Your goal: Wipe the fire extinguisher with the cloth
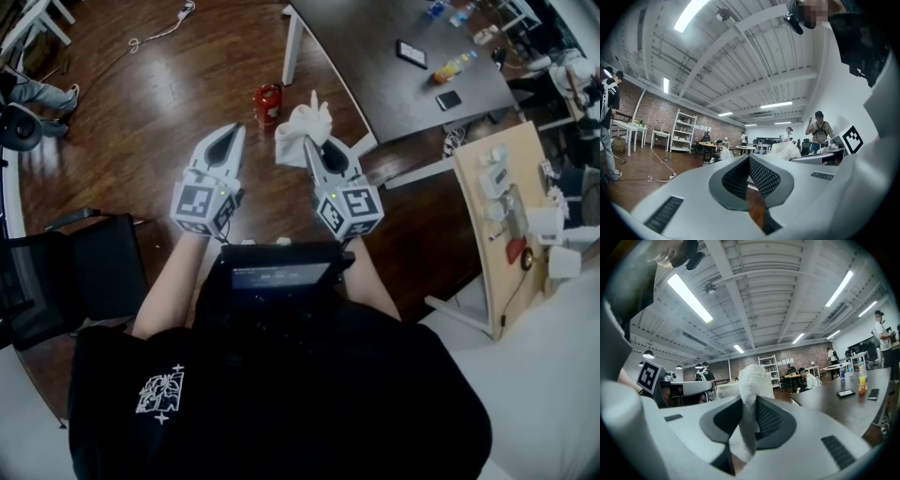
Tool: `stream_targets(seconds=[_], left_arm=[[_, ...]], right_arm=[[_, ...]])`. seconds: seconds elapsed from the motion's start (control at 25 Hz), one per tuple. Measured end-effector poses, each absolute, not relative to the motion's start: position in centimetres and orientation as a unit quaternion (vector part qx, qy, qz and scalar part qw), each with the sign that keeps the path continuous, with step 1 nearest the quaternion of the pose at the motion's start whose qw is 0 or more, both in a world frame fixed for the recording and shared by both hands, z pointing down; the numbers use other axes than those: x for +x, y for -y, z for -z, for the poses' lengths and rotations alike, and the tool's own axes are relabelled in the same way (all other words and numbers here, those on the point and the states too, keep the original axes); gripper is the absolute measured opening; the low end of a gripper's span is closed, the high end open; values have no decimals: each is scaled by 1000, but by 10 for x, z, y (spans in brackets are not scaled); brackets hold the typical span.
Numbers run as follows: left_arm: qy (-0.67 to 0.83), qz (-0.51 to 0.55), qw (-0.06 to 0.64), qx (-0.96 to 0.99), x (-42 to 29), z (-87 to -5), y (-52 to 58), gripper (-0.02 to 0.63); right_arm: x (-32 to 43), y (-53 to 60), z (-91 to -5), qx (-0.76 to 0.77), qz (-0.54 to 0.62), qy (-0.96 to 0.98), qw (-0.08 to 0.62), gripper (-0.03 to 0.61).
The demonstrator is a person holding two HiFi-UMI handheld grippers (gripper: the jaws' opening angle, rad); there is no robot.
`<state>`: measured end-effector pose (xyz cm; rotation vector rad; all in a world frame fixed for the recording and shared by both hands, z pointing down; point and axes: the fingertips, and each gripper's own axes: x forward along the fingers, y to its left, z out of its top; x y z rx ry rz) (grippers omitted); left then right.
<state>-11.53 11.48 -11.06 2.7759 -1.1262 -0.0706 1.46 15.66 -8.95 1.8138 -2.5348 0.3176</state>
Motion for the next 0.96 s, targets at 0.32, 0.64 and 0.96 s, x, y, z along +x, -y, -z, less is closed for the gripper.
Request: stream_targets(seconds=[0.32, 0.64, 0.96], left_arm=[[374, 32, 76, 924, -118, 115, -118, 2], [377, 35, 74, 922, -123, 110, -116, 2], [378, 39, 74, 922, -123, 113, -114, 2]], right_arm=[[9, -159, 91, 576, -96, 811, -2, 95], [9, -159, 94, 581, -89, 809, -10, 95], [11, -158, 99, 583, -80, 808, -8, 95]])
